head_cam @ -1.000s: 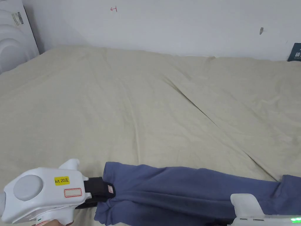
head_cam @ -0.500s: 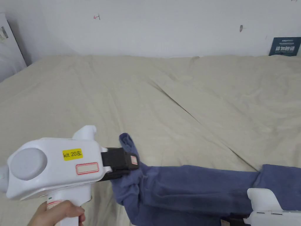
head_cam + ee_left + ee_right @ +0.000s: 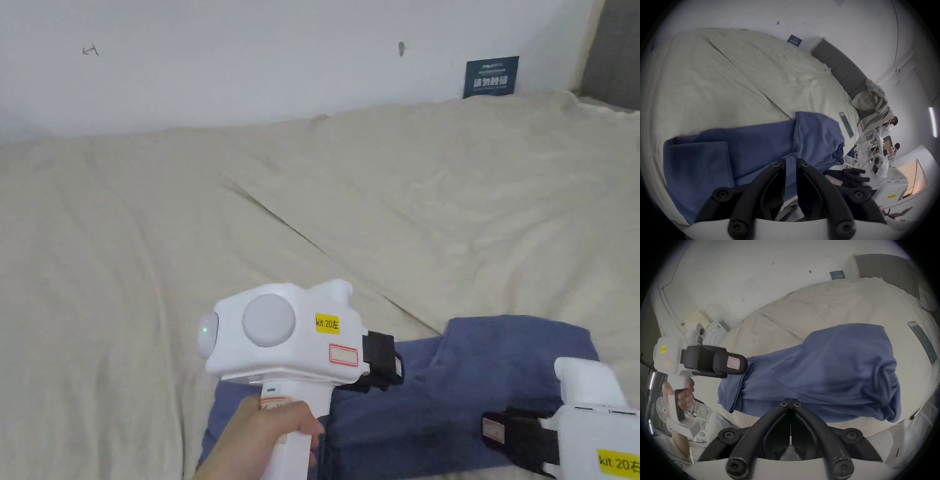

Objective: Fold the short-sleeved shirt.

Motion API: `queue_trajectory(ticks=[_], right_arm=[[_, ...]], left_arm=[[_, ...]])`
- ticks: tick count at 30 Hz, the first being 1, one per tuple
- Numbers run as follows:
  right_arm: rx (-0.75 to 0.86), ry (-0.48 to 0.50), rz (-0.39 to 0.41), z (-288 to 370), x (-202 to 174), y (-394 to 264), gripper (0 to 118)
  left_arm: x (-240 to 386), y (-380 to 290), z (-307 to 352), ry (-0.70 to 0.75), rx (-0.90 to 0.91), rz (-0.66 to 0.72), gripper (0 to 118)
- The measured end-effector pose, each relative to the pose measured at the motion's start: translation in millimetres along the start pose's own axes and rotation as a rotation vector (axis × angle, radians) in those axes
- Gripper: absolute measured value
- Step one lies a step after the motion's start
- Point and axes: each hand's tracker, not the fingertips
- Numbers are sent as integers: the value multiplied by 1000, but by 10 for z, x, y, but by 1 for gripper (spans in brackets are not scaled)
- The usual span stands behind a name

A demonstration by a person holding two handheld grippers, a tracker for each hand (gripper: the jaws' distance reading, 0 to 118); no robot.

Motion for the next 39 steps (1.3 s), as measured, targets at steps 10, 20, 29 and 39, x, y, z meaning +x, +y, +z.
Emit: queue_trajectory(ticks=[10,20,29,39], right_arm=[[7,-11,-12,-27,4,-7,0],[-34,8,63,-217,-344,-25,0],[-58,13,113,-354,-657,17,0],[-92,3,144,-425,-796,-33,0]], left_arm=[[-441,-127,696,12,113,93,14],[-1352,-714,1395,90,200,263,0],[-1746,-972,1450,6,179,348,66],[-1819,-855,1067,-14,102,344,116]])
